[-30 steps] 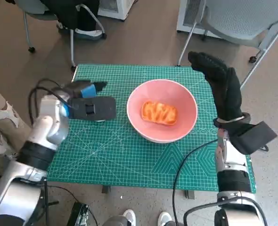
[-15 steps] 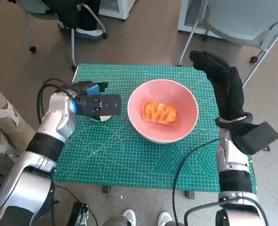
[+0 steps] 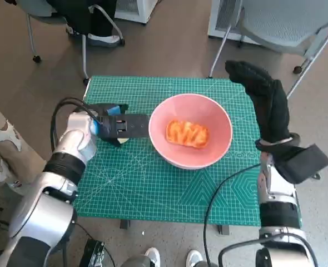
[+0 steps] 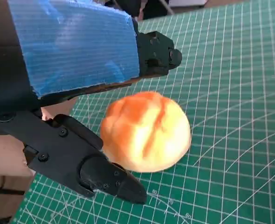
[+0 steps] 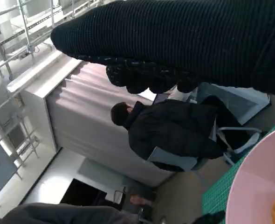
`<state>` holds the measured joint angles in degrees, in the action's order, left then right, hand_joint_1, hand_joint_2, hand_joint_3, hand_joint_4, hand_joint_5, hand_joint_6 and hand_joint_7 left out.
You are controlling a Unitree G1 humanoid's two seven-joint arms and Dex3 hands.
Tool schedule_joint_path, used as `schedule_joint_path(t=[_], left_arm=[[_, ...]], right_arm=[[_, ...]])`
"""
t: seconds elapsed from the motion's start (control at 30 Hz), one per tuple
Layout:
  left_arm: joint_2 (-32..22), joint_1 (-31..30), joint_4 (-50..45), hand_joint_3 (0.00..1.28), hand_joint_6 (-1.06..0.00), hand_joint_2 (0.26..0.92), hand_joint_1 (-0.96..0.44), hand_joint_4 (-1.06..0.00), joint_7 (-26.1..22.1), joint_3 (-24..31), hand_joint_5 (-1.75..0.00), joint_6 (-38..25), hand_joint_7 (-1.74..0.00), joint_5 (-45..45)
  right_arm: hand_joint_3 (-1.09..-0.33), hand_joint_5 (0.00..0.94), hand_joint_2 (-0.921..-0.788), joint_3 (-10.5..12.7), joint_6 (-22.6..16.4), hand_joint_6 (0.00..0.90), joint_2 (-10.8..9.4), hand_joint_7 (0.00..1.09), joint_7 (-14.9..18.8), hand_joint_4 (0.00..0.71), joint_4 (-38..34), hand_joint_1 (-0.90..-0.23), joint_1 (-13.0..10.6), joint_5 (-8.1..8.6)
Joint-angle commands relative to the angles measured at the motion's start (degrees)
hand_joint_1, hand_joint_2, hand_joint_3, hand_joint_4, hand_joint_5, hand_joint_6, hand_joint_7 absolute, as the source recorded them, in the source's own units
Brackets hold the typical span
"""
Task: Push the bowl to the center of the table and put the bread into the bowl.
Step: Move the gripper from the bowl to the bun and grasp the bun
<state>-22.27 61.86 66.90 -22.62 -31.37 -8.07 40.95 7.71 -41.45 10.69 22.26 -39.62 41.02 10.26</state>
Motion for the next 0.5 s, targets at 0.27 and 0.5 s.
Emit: schedule_joint_path(t=[0.27,0.5], left_arm=[[2.3,3.2,6.7,0.00,-0.07,0.689,-0.54,0.00,1.3,-1.8,0.00,0.4,0.00,0.6],[3.2,2.8,8.6,0.00,-0.07,0.693,-0.51,0.00,1.2,-2.4,0.00,0.3,0.00,0.5]], right_arm=[[-0.844,0.003,-0.921,0.2,1.6,-0.001,0.7,0.41,-0.9,0.144,1.0,-0.716,-2.6,-0.66],[-0.843,0.004,-0.921,0.5,2.3,-0.001,0.9,0.41,-0.9,0.148,2.0,-0.726,-3.3,-0.42]])
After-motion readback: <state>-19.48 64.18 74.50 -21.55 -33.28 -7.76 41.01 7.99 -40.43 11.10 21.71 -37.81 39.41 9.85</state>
